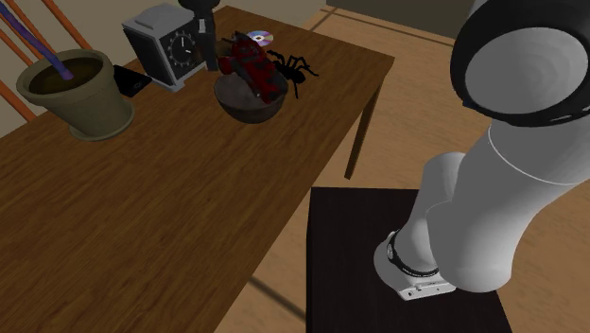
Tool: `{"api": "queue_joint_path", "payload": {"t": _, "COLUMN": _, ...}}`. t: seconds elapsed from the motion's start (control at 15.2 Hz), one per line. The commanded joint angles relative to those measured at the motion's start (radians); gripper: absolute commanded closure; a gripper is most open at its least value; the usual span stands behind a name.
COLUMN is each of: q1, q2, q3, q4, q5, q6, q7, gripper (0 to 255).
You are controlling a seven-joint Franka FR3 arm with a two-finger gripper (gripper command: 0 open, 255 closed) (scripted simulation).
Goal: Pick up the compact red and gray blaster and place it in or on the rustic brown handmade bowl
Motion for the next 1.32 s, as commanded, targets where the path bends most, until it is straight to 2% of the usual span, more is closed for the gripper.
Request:
{"api": "queue_joint_path", "payload": {"t": 0.0, "q1": -0.03, "q2": 0.048, "q3": -0.027, "q4": 0.053, "q5": 0.026, "q6": -0.012, "q7": -0.061, "gripper": 255}}
{"api": "queue_joint_path", "payload": {"t": 0.2, "q1": -0.069, "q2": 0.104, "q3": -0.052, "q4": 0.115, "q5": 0.058, "q6": -0.026, "q7": -0.123, "gripper": 255}}
{"api": "queue_joint_path", "payload": {"t": 0.99, "q1": -0.06, "q2": 0.087, "q3": -0.047, "q4": -0.066, "q5": 0.052, "q6": 0.139, "q7": -0.124, "gripper": 255}}
{"api": "queue_joint_path", "payload": {"t": 1.25, "q1": -0.06, "q2": 0.087, "q3": -0.047, "q4": -0.066, "q5": 0.052, "q6": 0.139, "q7": -0.124, "gripper": 255}}
